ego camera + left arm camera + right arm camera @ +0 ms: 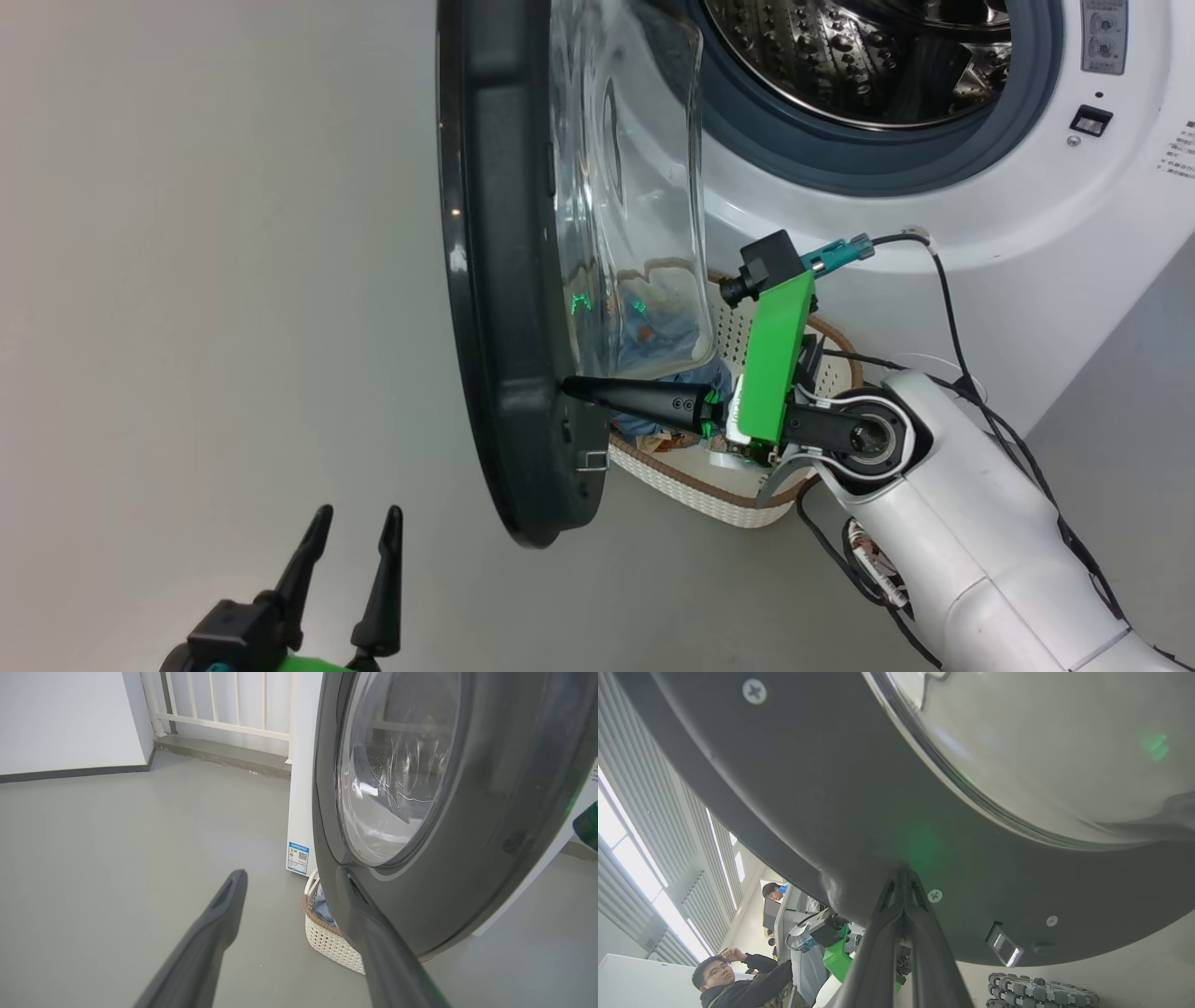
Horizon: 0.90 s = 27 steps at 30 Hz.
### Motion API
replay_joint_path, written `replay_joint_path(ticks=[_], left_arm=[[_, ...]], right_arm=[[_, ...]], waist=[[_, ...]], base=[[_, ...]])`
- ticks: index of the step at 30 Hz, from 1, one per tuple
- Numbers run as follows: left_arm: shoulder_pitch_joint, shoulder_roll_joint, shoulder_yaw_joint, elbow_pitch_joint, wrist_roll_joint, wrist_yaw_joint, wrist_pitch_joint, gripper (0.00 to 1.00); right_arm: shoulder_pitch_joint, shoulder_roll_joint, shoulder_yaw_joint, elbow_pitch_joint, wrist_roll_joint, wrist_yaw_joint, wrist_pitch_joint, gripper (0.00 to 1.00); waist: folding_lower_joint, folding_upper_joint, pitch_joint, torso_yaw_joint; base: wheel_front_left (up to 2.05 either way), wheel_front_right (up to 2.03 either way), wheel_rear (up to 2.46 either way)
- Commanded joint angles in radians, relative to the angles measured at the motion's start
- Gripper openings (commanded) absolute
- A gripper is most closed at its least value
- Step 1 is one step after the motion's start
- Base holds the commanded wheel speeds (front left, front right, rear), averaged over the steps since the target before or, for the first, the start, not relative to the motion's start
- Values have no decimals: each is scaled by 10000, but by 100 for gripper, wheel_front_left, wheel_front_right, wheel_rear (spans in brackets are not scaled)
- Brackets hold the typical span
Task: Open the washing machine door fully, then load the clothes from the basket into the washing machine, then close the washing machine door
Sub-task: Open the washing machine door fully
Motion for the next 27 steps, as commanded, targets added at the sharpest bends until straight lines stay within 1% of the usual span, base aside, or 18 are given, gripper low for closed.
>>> replay_joint_path(ticks=[1, 21, 26, 27], left_arm=[[-56, 150, 370, -266, 4, -31, -92, 100], [-96, 147, 359, -311, -94, -31, -92, 100], [-176, 147, 159, -173, -66, -31, -92, 100], [-205, 147, 109, -148, -57, -31, -92, 100]], right_arm=[[-149, 434, 167, -229, -148, 16, -1, 0], [-337, 587, 272, -115, -97, 16, -130, 0], [-66, 373, 226, -187, -276, 16, -337, 0], [11, 304, 212, -226, -307, 16, -394, 3]], waist=[[0, 0, 26, 12], [0, 0, 81, 16], [0, 0, -59, -43], [0, 0, -89, -60]], base=[[0, 0, 0], [0, 0, 0], [0, 0, 0], [0, 0, 0]])
